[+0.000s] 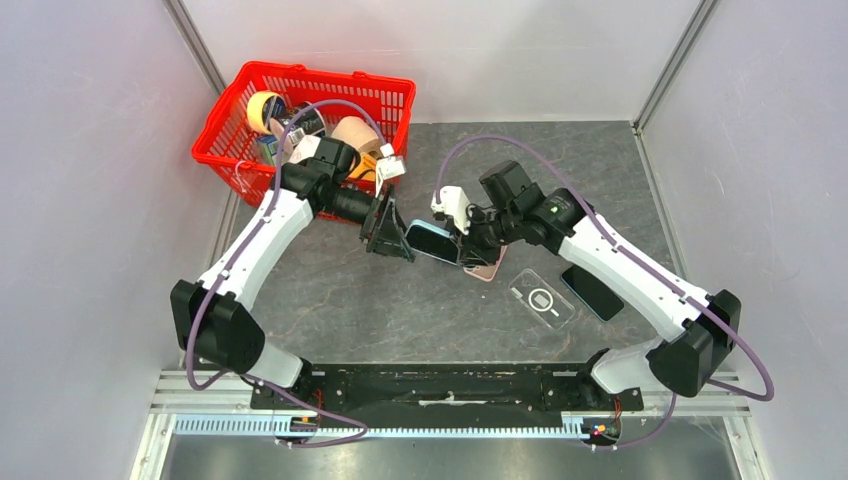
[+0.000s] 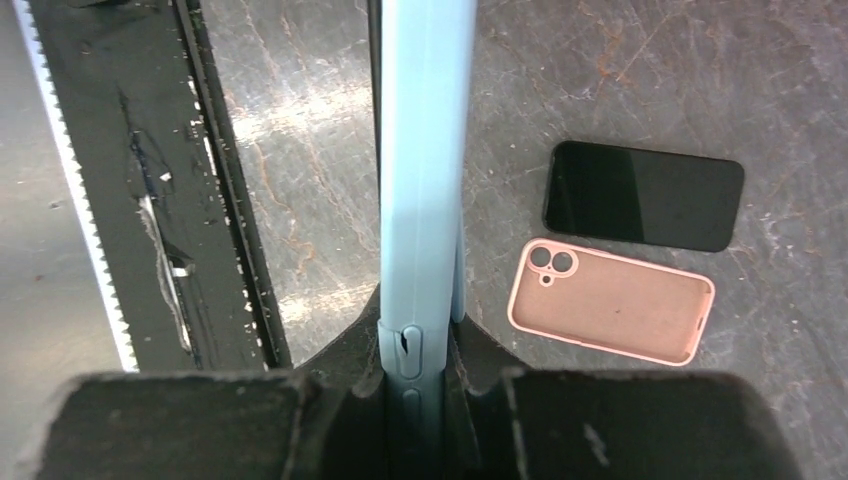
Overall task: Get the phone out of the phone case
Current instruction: Remove the phone case from the phone.
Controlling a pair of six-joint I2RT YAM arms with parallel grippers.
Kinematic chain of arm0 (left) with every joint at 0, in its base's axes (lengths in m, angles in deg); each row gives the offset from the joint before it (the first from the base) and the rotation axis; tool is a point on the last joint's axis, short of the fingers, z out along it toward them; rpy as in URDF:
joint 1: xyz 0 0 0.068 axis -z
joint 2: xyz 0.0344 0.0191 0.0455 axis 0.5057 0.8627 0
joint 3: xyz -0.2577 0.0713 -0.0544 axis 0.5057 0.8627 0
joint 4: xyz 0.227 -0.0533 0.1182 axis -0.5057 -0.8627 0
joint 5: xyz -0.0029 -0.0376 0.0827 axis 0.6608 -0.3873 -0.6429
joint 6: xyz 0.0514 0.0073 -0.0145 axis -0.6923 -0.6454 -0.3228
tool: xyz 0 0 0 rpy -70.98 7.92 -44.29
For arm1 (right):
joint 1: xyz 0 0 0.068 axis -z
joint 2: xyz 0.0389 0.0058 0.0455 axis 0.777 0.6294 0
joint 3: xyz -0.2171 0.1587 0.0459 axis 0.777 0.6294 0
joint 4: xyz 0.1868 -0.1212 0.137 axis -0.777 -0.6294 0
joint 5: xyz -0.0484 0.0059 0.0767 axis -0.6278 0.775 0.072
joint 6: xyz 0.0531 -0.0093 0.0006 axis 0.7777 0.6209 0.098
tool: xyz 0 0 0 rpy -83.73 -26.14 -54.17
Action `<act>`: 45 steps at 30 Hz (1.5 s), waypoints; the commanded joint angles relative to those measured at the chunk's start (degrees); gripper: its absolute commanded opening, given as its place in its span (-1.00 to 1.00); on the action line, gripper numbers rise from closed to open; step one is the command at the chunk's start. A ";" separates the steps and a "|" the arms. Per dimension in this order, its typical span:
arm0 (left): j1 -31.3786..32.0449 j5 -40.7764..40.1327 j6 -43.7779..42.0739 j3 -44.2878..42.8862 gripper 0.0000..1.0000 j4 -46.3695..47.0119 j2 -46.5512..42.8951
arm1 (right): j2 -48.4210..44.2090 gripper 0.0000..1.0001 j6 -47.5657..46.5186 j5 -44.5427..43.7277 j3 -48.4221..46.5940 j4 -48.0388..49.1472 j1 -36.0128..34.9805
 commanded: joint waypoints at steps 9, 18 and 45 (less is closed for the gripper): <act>0.03 -4.28 -23.59 7.86 0.63 -3.38 -11.59 | 0.86 -1.00 2.14 23.29 -7.43 -3.52 5.59; 0.19 -1.72 -13.53 11.72 0.35 11.33 -14.78 | 2.03 -1.00 2.53 27.69 -7.70 -4.75 6.10; 8.75 -0.80 -45.97 11.09 -0.96 -1.70 -16.42 | 4.07 -1.00 -4.13 36.10 -6.71 -11.06 6.38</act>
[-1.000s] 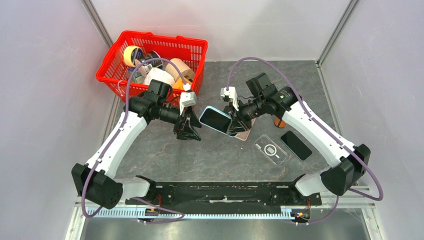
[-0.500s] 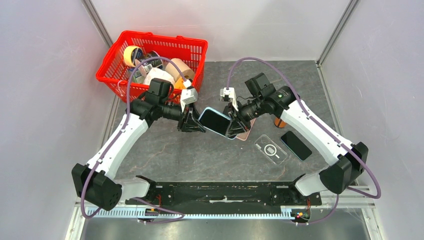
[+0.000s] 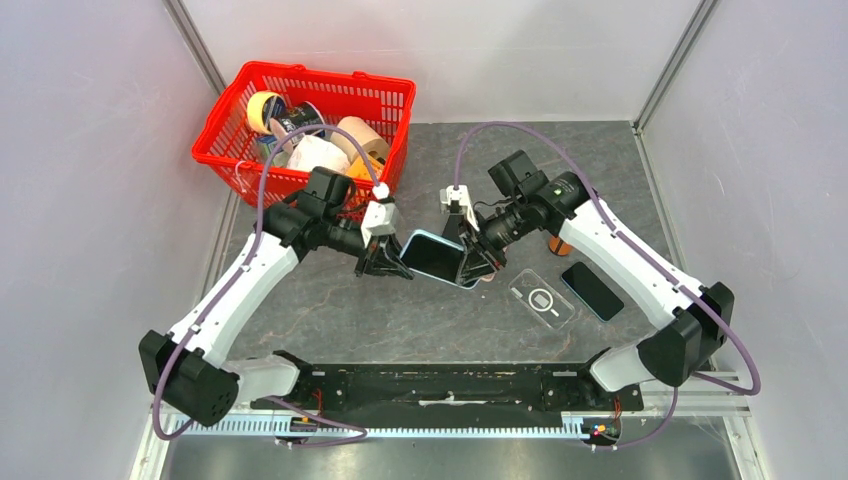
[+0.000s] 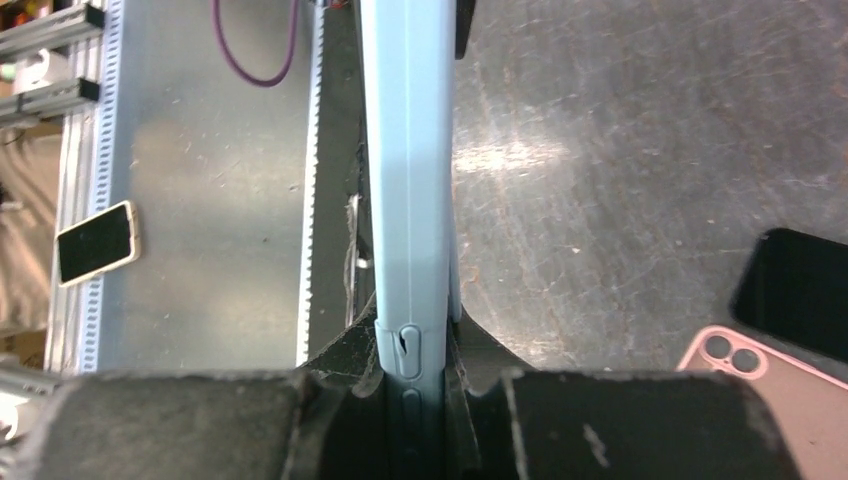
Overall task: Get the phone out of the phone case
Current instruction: Remove the phone case from the phone.
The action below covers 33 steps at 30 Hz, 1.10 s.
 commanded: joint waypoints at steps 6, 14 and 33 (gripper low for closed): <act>11.20 -9.12 -33.55 -7.30 -0.96 -16.60 2.63 | 3.94 -1.00 -6.38 11.87 -3.69 -8.02 0.14; 15.68 -15.24 -37.88 -11.93 -0.96 -16.78 7.21 | 5.02 -1.00 -9.29 14.07 -3.55 -11.48 -0.83; 16.18 -24.51 -4.18 -8.79 -0.95 13.90 9.08 | 3.31 -1.00 -9.90 13.44 -2.57 -11.84 -4.13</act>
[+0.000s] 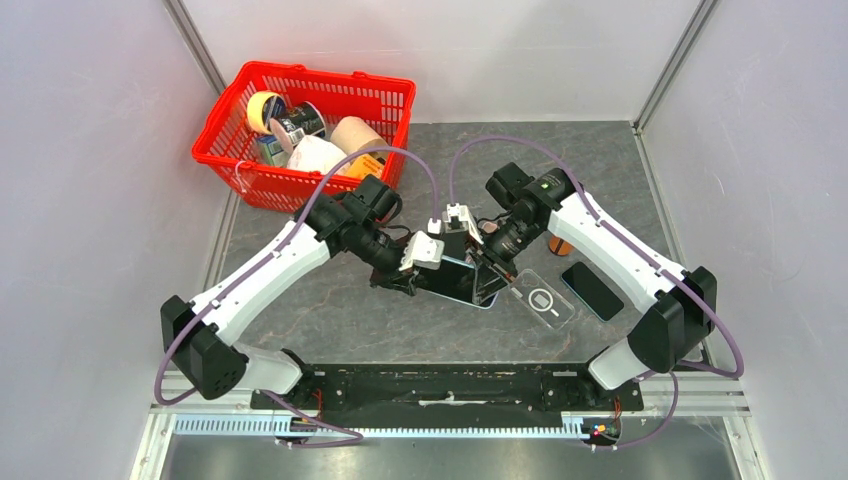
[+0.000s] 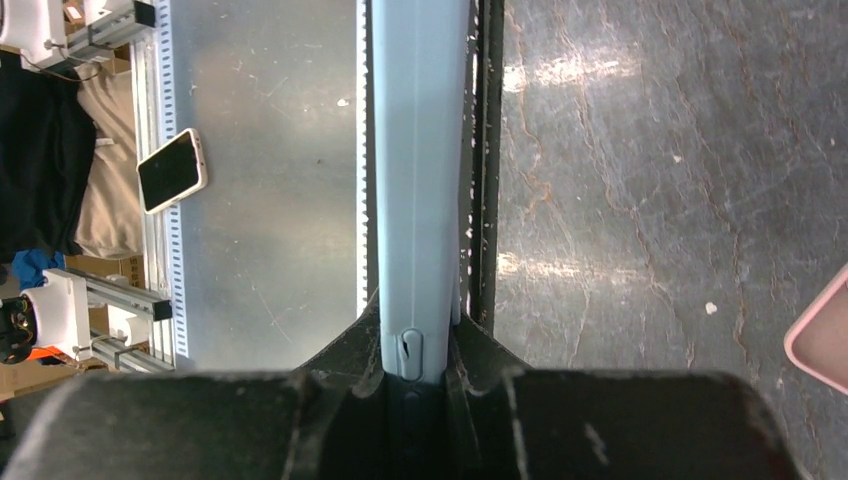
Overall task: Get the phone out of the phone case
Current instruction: Remove the phone case from the phone.
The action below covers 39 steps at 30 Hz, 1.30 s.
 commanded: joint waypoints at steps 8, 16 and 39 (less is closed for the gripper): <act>1.50 2.77 -1.74 3.62 -0.96 31.42 0.64 | -1.35 -1.00 -0.66 13.65 -2.72 4.63 -4.45; 1.50 3.47 -15.64 0.49 -0.96 22.39 2.54 | -0.17 -1.00 -1.56 14.60 -2.56 3.62 -6.06; 1.41 -0.59 5.75 2.95 -0.64 34.37 2.64 | 0.34 -1.00 -2.50 12.67 -1.41 3.58 -9.10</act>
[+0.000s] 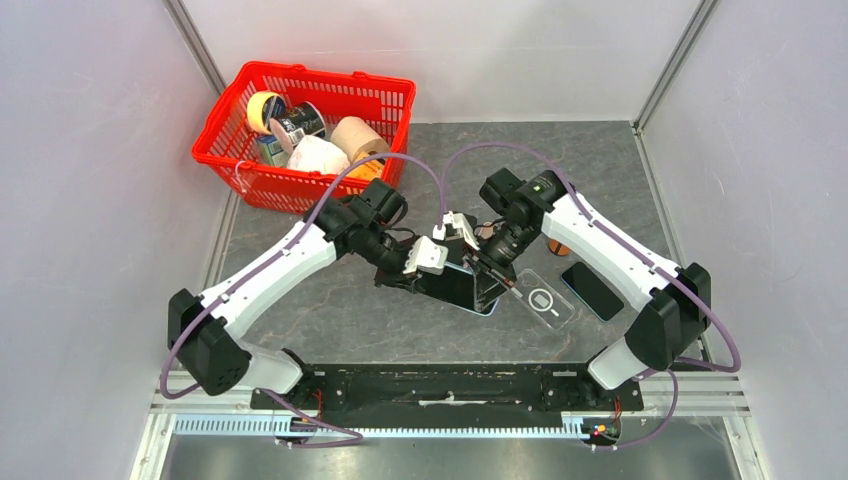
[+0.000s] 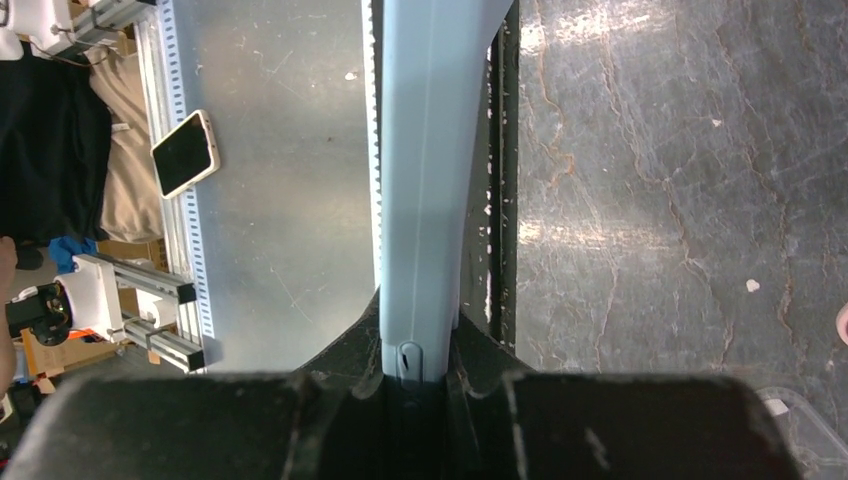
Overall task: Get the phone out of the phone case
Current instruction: Remove the phone case from the phone.
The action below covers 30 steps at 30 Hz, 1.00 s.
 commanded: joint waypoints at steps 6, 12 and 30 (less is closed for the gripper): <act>-0.20 1.96 11.60 4.70 -0.27 32.42 -2.34 | -2.11 -1.00 -3.14 13.78 -0.03 7.90 -6.64; -1.90 3.94 10.37 5.24 0.10 27.62 -6.31 | -3.68 -1.00 -1.75 12.02 0.79 9.58 -4.23; -11.21 15.27 1.53 0.34 0.48 1.84 -15.14 | -4.04 -1.00 5.04 0.64 1.39 16.74 -2.58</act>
